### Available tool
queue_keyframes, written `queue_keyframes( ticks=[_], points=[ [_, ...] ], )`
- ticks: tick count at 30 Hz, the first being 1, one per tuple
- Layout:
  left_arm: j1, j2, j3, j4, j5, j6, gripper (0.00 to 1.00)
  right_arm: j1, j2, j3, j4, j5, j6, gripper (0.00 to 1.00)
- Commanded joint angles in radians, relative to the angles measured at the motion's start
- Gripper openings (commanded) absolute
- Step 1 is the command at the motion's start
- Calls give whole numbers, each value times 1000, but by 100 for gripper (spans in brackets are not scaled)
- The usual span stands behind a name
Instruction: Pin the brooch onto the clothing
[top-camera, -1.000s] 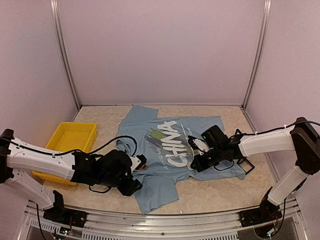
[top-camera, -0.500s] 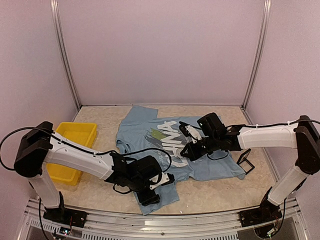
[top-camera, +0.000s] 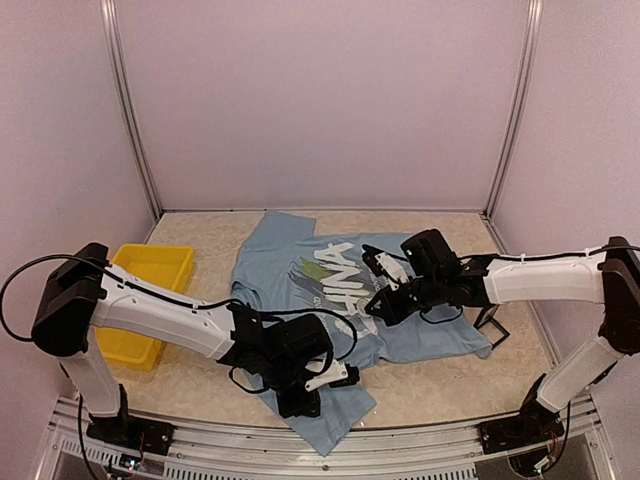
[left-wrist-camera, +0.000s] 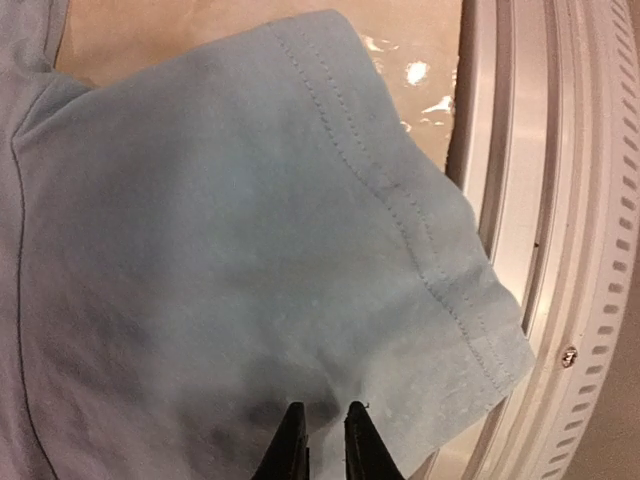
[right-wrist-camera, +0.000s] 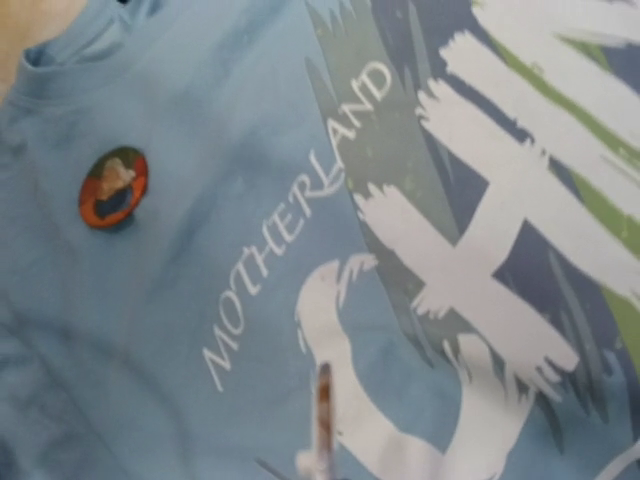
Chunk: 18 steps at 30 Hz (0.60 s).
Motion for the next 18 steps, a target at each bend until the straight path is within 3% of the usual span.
queue_keyframes(
  ticks=[1,5,9,14,18],
  points=[
    [-19,-57,7,-47,66,-16,20,9,-44,5,37,-5,-61,0],
    [27,-127,-9,56,-32,-7,40,10,-35,36,94,-34,-136,0],
    [203,-269,-140,342,-169,-102,46,9,7,57,198,-51,-222,0],
    [250,-375,-431,816,-440,67,62,8,71,95,310,-61,-297,0],
    [283,-382,-576,1083,-297,215,67,3,136,133,366,-102,-338,0]
  ],
)
